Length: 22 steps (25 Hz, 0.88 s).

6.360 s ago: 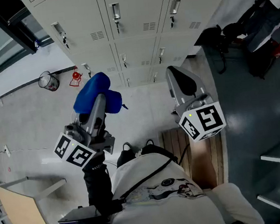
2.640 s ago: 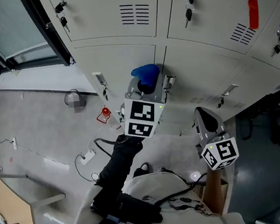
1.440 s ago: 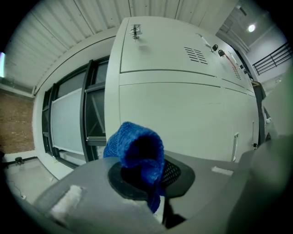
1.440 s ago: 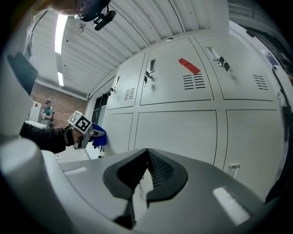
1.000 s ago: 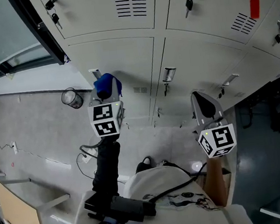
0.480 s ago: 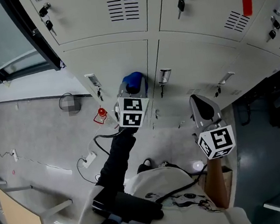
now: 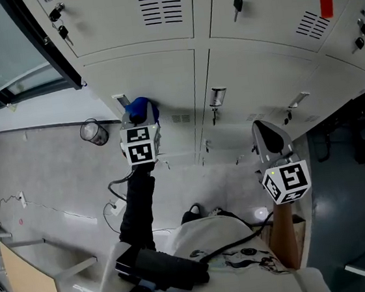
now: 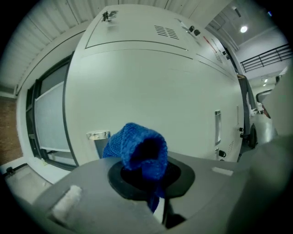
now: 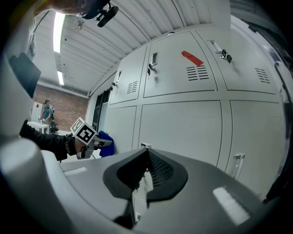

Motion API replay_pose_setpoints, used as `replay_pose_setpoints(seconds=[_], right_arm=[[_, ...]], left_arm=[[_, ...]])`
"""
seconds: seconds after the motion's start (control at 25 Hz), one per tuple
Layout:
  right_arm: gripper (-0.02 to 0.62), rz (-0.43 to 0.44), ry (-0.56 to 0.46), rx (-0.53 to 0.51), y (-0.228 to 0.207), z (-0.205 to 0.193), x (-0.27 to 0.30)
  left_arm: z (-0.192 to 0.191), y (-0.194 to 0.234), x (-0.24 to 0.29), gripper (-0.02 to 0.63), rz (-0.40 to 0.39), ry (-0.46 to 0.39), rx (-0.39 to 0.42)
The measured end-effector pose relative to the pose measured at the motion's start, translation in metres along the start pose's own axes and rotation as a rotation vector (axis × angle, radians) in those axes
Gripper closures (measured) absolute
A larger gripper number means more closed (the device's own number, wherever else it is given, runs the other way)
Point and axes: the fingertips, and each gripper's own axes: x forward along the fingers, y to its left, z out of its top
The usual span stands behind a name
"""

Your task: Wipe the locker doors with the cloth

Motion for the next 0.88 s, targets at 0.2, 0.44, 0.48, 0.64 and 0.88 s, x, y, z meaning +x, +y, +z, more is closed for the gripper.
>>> replay_pose_setpoints(seconds=[0.2, 0.44, 0.48, 0.64, 0.88], right_arm=[[0.592, 0.014, 0.002, 0.014, 0.003, -0.003, 0.003], [0.592, 0.029, 0.000, 0.017, 0.006, -0.004, 0.003], [0.592, 0.030, 0.001, 0.018, 0.006, -0.005, 0.002], [0.592, 0.027, 0.011, 0.025, 0.004, -0.010, -0.001], [0.592, 0.011, 0.025, 0.035, -0.003, -0.017, -0.006]], left_arm=[[-0.014, 0.049, -0.006, 0.583, 0.094, 0.032, -0.006], [-0.017, 0.052, -0.015, 0.583, 0.110, 0.032, -0.045], [-0.016, 0.046, -0.017, 0.583, 0.101, 0.027, -0.049], [-0.013, -0.001, -0.023, 0.583, 0.019, -0.001, -0.052], [-0.019, -0.100, -0.011, 0.583, -0.160, -0.008, -0.020]])
